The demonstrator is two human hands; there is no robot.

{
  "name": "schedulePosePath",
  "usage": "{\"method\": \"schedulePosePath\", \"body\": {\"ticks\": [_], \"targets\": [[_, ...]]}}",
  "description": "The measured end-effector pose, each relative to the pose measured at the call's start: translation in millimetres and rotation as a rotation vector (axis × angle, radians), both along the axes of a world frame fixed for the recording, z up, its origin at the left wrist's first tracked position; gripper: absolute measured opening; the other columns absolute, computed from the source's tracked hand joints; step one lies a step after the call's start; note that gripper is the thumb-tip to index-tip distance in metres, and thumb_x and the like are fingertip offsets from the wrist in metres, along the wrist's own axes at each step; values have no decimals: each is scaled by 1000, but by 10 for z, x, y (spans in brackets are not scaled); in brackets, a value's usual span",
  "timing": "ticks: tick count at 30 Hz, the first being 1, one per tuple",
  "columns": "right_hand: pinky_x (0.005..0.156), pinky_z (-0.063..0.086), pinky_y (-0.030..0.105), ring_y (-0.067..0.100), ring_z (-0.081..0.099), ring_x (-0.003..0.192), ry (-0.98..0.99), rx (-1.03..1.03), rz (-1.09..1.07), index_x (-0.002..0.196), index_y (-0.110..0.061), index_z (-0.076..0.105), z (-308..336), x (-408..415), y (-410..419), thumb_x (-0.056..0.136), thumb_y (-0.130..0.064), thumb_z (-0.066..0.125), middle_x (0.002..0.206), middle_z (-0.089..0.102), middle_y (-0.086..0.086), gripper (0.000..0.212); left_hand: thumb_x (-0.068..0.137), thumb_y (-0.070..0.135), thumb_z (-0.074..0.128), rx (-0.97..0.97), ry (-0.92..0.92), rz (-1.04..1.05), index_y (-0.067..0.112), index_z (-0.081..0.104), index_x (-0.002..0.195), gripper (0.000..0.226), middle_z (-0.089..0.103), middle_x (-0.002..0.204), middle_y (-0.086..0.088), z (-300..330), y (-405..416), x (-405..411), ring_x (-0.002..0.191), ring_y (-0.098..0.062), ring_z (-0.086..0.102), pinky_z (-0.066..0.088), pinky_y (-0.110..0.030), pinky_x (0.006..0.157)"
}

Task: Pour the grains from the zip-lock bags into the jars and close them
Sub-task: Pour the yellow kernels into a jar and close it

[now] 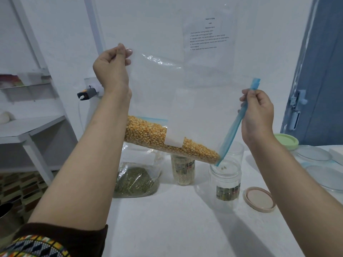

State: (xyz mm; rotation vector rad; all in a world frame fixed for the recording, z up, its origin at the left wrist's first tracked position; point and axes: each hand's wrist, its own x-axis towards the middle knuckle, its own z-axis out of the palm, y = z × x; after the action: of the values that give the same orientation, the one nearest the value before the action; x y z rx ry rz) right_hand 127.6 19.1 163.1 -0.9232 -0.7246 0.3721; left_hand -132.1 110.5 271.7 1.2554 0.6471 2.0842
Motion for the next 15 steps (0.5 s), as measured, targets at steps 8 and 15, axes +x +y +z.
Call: {"method": "schedulePosePath", "body": {"ticks": [8,15], "targets": [[78,43,26,6,50,77,-1,-2,-14,86,-28,63,9,6,5,104,-21,45,79,57,-12,26,95,14,64,-6,-4,1,8,67,84,13,72,74,0,14,3,30,58,-5,58,48,-17,64],[74,43,25,3,49,71,22,18,-21,85,-27,62,32,9,-10,104,-20,45,78,57,-12,26,95,15,64,-10,6,10,7,68,87,12,72,71,5,16,2,54,56,-3,57,48,-16,67]]}}
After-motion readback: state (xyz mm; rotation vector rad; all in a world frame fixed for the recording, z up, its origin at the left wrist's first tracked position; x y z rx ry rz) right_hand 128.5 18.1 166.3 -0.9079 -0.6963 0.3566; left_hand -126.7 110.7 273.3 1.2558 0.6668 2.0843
